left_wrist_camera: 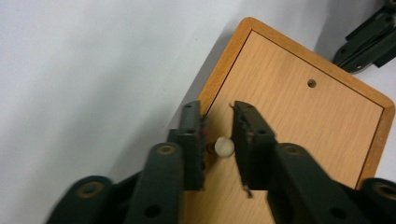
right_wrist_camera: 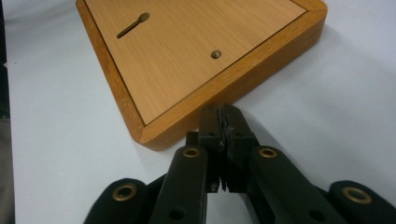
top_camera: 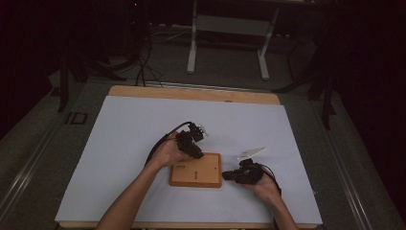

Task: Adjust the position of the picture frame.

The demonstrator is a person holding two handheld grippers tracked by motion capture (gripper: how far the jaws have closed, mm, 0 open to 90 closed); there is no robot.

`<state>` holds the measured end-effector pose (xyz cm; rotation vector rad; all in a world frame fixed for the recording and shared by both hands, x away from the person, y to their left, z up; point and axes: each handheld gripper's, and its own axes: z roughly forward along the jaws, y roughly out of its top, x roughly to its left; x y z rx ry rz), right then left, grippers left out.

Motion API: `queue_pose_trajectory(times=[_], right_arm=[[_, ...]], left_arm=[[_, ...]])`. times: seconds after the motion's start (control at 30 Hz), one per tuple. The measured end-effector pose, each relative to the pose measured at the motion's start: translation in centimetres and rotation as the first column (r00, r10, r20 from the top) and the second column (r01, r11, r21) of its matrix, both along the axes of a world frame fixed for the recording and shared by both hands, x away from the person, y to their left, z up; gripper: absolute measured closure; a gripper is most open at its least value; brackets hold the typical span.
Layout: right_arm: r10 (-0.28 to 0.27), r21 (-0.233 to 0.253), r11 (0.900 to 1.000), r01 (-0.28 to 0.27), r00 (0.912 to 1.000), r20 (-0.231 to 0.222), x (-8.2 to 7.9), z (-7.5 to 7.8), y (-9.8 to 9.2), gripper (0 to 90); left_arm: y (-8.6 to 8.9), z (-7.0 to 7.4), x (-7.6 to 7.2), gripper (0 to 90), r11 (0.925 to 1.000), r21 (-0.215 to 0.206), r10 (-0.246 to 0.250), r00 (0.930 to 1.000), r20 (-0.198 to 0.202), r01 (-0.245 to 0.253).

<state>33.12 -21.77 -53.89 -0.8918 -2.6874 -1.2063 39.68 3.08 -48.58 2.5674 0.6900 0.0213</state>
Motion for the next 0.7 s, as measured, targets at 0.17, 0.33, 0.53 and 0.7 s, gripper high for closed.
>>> queue_pose_trajectory(times=[0.17, 0.33, 0.53, 0.7], right_arm=[[-0.012, 0.002, 1.000, 0.012, 0.9999, 0.008, 0.1, 0.0, -0.1, 84.0], [-0.032, -0.002, 0.999, 0.032, 0.9992, 0.026, 0.0, 0.1, -0.5, 81.5], [-0.056, -0.001, 0.998, 0.056, 0.9976, 0.041, 0.2, 0.1, -0.9, 79.1], [-0.069, 0.003, 0.998, 0.069, 0.9954, 0.067, 0.1, 0.2, -1.2, 76.8]], left_arm=[[1.4, -0.1, -0.6, 62.2, 0.9984, -0.051, 0.026, 0.9996, 0.009, -0.025], [2.9, 0.2, -1.5, 57.3, 0.9890, -0.132, 0.075, 0.9959, 0.050, -0.068], [4.4, 0.5, -2.7, 54.8, 0.9730, -0.199, 0.143, 0.9819, 0.124, -0.117], [4.8, 0.3, -3.8, 54.1, 0.9658, -0.228, 0.169, 0.9674, 0.189, -0.124]])
